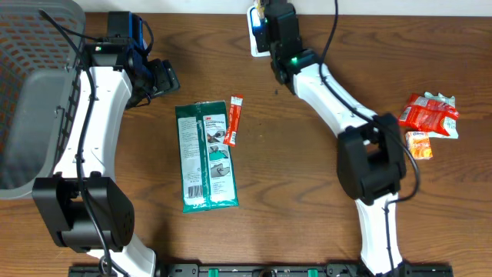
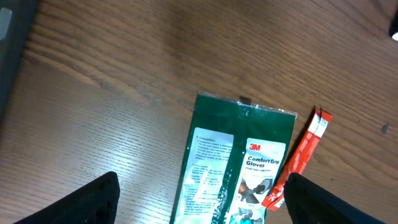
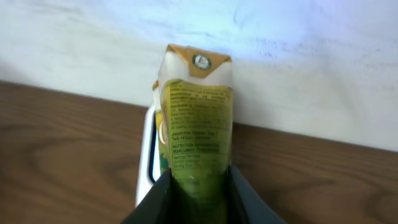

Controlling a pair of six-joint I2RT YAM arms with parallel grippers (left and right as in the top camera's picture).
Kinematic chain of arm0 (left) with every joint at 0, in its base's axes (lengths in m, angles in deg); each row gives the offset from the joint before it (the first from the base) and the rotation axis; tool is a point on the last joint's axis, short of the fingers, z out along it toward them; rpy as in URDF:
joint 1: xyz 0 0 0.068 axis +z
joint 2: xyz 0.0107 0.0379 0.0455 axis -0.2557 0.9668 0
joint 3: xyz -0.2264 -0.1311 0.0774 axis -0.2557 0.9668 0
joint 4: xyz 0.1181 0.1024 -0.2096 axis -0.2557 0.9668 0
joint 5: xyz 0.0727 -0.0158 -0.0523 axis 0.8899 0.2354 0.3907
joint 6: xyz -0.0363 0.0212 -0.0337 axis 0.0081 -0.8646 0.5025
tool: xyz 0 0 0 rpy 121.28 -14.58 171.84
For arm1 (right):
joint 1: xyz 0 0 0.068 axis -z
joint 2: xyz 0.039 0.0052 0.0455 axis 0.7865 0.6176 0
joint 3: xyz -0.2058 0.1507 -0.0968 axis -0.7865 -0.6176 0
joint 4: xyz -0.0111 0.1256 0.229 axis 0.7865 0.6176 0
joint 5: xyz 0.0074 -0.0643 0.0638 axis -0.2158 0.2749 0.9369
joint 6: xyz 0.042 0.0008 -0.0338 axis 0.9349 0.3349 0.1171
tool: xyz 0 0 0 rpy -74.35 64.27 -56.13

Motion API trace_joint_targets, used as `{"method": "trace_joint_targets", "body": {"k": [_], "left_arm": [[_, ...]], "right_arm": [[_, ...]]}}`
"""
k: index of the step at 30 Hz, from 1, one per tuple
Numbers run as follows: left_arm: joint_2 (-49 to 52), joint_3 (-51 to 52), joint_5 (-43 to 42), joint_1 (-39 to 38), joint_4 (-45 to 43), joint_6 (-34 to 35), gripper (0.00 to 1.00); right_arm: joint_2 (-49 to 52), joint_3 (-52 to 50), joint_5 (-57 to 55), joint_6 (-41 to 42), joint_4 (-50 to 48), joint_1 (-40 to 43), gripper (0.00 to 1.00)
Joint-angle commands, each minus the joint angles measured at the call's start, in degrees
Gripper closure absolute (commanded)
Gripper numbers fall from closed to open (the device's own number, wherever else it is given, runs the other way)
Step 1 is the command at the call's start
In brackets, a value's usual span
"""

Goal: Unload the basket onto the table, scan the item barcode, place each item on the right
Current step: 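Carry the carton up to the white scanner with the right gripper, then hold the carton against the white scanner with the right gripper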

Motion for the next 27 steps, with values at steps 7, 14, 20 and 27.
{"method": "trace_joint_targets", "body": {"k": [7, 14, 20, 27], "left_arm": [[0.0, 0.0, 0.7, 0.1, 0.3, 0.3, 0.14], [0.0, 0.0, 0.7, 0.2, 0.3, 0.3, 0.14], [0.0, 0.0, 0.8, 0.1, 0.3, 0.3, 0.14], [0.0, 0.0, 0.8, 0.1, 0.3, 0.3, 0.14]], "right_arm": [[2.5, 2.4, -4.1, -2.1, -12.7, -0.5, 0.98], [7.4, 2.4, -4.1, -3.5, -19.3, -0.6, 0.99], [8.7, 2.4, -4.5, -3.6, -22.1, -0.6, 0.99], [1.7, 2.5, -5.8, -5.7, -14.4, -0.2, 0.88]]}}
